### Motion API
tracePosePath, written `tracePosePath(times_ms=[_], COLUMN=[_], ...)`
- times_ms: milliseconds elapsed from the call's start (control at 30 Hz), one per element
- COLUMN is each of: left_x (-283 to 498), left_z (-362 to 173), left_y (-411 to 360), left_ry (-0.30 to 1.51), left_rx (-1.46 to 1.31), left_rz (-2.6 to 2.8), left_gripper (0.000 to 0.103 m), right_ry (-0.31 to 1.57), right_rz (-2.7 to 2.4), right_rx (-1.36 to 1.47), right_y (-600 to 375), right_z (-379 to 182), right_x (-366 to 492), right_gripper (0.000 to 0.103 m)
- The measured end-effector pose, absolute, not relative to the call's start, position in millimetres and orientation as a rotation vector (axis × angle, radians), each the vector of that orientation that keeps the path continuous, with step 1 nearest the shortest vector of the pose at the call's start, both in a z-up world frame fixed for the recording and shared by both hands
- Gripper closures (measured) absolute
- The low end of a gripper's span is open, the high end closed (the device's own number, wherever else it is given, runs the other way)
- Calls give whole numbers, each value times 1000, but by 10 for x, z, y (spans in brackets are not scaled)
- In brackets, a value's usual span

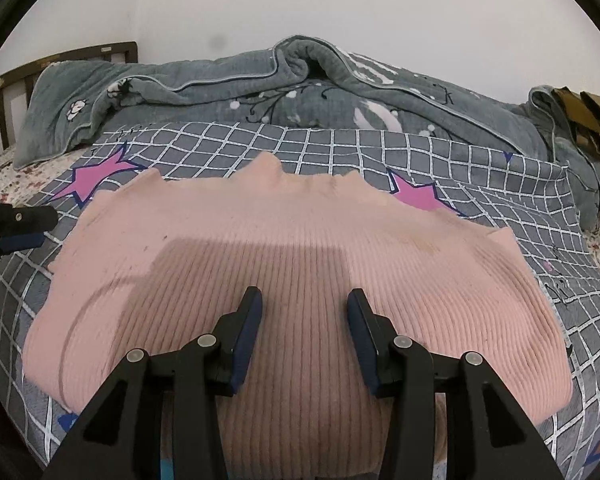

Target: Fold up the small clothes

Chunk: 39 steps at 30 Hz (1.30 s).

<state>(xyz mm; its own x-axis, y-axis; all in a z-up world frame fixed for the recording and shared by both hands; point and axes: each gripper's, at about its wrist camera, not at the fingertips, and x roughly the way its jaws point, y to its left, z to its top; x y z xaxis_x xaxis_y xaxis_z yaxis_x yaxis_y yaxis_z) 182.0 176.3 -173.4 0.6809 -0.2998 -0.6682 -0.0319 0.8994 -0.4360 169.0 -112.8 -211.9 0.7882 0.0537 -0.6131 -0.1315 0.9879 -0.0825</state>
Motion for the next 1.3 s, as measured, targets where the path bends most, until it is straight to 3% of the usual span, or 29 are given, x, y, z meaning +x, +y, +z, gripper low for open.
tracePosePath(times_ms=[333, 533, 767, 1100, 1300], left_x=[1833, 1860, 1911, 1893, 1880], left_z=[-1715, -1724, -1770, -1732, -1748], left_y=[1749, 1689, 1635, 1603, 1556], left_ry=[809, 811, 826, 809, 810], left_rx=[-459, -438, -458, -489, -500], left_rz=[-163, -174, -211, -276, -317], left_gripper=[36, 36, 35, 35, 31], right_ry=[640, 582, 647, 658, 637], right_rz=[104, 38, -1, 76, 67], right_rx=[-205, -234, -187, -207, -207], right_y=[-1101, -1007, -1095, -1223, -1193], right_z=[-2195, -2127, -2099, -2117, -2113], right_x=[1320, 1601, 1977, 1313, 1376], right_gripper=[59, 59, 59, 59, 59])
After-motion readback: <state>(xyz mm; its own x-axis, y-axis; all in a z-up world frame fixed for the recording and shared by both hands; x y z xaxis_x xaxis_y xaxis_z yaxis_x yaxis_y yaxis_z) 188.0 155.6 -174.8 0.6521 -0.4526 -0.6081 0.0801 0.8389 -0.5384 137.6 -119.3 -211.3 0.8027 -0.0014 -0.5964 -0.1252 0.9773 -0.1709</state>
